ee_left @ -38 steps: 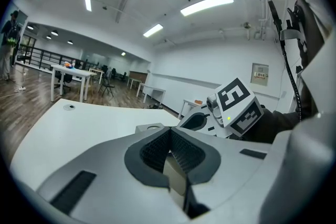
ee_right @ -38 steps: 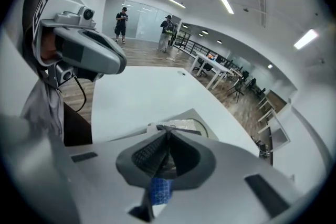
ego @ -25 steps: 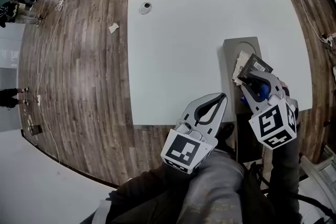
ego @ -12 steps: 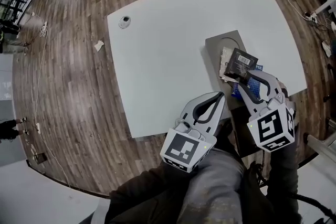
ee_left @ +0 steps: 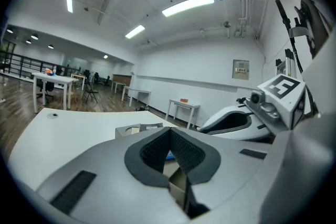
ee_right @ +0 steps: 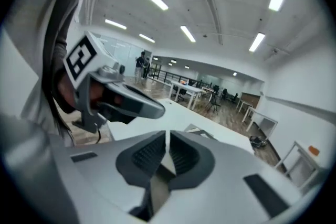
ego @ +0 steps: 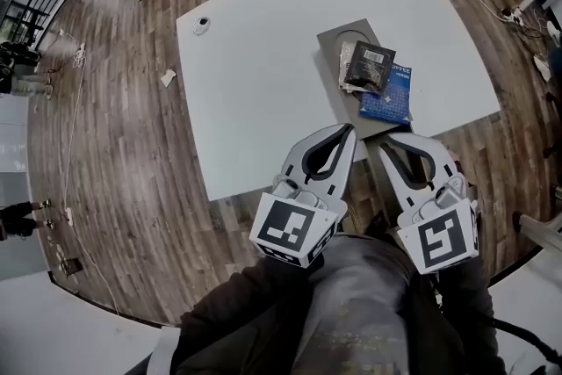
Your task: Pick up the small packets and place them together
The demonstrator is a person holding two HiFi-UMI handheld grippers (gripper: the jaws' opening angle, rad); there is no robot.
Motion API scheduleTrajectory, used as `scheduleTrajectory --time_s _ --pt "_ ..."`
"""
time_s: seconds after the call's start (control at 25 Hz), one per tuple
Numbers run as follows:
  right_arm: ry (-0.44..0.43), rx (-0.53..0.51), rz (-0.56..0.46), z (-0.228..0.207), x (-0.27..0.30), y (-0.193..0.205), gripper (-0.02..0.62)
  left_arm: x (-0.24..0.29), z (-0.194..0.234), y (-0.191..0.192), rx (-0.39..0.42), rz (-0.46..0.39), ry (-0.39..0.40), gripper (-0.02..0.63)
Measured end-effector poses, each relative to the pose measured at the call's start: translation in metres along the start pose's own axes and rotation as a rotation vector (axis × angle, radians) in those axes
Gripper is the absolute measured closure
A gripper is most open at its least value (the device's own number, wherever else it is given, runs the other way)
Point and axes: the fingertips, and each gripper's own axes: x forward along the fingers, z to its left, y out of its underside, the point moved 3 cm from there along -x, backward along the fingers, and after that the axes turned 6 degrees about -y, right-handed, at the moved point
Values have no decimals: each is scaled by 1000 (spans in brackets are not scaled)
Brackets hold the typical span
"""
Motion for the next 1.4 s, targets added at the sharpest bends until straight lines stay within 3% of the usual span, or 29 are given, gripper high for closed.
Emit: scheduleTrajectory --time_s 0.04,0.2,0.28,0.52,0.72,0.88,1.16,1.4 --pt "-27 39 -44 20 -12 2 585 -10 -6 6 -8 1 -25 603" --pt "-123 279 -153 84 -42 29 589 -50 -26 25 -18 -5 -129 603" --pt "-147 323 -186 97 -57 36 589 -65 -45 32 8 -8 -143 603" --pt "-110 311 -307 108 -97 25 589 -90 -107 27 100 -42 -101 603" --pt "13 270 -402 80 -127 -3 589 -100 -126 -18 167 -139 -103 603" --pt "63 217 -460 67 -137 -29 589 -100 -130 -36 220 -194 -112 603" --pt "60 281 -439 60 -130 -22 589 -96 -125 -26 213 -169 -110 603" --pt "77 261 -434 53 -127 -26 591 -85 -124 -26 214 -156 -78 603"
